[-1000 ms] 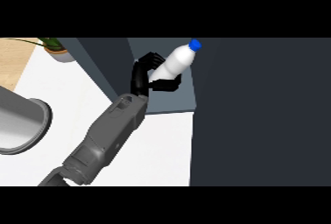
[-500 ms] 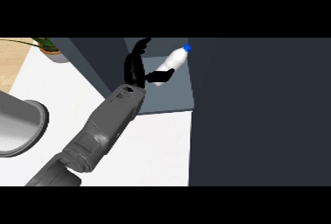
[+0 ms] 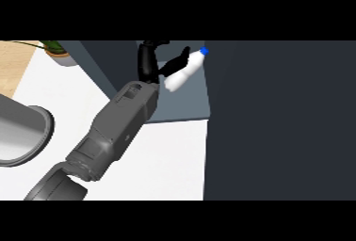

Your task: Pick up the bottled water, place it into the cabinet and close the cabinet

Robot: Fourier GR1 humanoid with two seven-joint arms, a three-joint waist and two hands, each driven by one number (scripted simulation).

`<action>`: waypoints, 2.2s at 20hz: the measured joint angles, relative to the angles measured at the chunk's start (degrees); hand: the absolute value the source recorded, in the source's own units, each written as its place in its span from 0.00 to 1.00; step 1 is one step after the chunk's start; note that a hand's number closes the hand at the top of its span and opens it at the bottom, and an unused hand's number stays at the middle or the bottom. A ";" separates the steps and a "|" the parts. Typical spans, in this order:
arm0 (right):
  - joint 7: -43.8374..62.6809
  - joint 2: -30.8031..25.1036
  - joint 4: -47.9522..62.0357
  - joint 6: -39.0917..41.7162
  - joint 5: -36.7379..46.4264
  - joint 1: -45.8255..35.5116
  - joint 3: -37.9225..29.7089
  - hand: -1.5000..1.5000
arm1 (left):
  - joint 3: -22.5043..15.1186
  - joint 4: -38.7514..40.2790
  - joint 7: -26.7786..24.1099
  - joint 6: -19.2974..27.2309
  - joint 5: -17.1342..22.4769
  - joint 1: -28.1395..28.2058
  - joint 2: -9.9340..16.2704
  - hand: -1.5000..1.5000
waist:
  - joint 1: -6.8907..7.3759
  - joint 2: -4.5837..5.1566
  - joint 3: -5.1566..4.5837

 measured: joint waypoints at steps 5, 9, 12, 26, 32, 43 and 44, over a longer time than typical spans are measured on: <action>1.05 0.04 -0.28 0.32 -0.20 -0.74 0.04 0.00 | 0.92 -3.42 -4.45 -8.28 3.65 1.78 -0.59 1.00 | 0.12 -0.29 0.05; 1.62 0.17 -0.64 0.52 -0.02 -0.37 0.92 0.00 | -0.13 -5.22 -4.76 -10.90 5.88 2.47 -0.77 1.00 | 0.70 -0.82 0.09; 2.66 0.40 -0.84 0.21 0.17 -0.75 1.41 0.00 | -2.44 -8.13 -4.52 -12.40 8.09 4.56 -0.83 1.00 | 1.16 -1.08 0.10; 4.29 2.13 -1.26 -4.03 2.03 0.58 7.95 0.00 | -20.52 -37.39 1.89 -22.38 16.62 27.95 -0.53 0.00 | 4.34 -2.29 0.05; 3.57 1.02 -1.51 -5.66 2.59 1.53 8.00 0.00 | -25.29 -51.51 1.48 -19.37 14.84 42.43 4.13 0.00 | 5.44 -2.41 0.06; 3.59 -9.22 -1.21 -0.87 5.15 -2.46 9.52 1.00 | -26.71 -71.39 -4.76 -24.39 15.00 65.92 20.40 0.00 | 7.06 -2.40 -0.12; 3.68 -10.38 -1.27 -0.38 5.30 -3.36 9.41 1.00 | -26.45 -72.62 -5.24 -25.34 15.07 67.10 22.00 0.00 | 7.27 -2.40 -0.15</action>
